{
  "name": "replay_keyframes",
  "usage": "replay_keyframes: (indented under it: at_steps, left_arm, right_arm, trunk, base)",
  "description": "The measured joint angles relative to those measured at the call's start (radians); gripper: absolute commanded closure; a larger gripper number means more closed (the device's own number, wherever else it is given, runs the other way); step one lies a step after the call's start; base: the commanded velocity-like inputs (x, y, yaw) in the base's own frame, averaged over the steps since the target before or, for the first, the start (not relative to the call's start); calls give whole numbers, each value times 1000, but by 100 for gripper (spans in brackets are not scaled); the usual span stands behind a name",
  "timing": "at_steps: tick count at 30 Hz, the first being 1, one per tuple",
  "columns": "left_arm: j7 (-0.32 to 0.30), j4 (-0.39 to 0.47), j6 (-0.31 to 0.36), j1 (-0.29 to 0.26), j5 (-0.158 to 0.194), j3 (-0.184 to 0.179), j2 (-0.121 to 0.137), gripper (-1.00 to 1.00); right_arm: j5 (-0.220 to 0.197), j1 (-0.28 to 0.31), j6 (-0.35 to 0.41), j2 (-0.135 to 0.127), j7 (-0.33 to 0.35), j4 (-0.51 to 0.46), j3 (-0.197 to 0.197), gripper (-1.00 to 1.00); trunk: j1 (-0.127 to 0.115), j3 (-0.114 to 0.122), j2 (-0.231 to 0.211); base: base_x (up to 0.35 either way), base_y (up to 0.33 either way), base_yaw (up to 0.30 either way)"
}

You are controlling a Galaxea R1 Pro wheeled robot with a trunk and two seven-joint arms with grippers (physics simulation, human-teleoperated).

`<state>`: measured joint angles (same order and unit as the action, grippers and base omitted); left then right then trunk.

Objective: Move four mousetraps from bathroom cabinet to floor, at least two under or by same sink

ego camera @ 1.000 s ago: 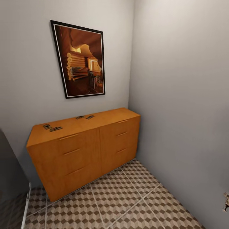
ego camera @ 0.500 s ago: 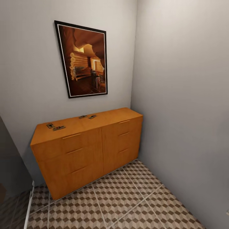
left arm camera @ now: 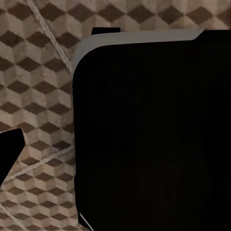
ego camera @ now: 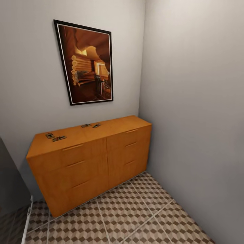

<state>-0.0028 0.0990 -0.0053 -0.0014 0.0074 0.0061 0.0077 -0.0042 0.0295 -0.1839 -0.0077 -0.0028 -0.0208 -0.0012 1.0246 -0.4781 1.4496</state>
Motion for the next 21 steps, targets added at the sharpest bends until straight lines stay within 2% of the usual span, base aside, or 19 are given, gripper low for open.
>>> replay_keyframes:
  at_steps: [21]
  left_arm:
    - [0,-1,1,0,0,0,0,-100]
  right_arm:
    - [0,0,0,0,0,-1,0,-100]
  trunk:
    - [0,0,0]
  base:
    - [292,-167,0]
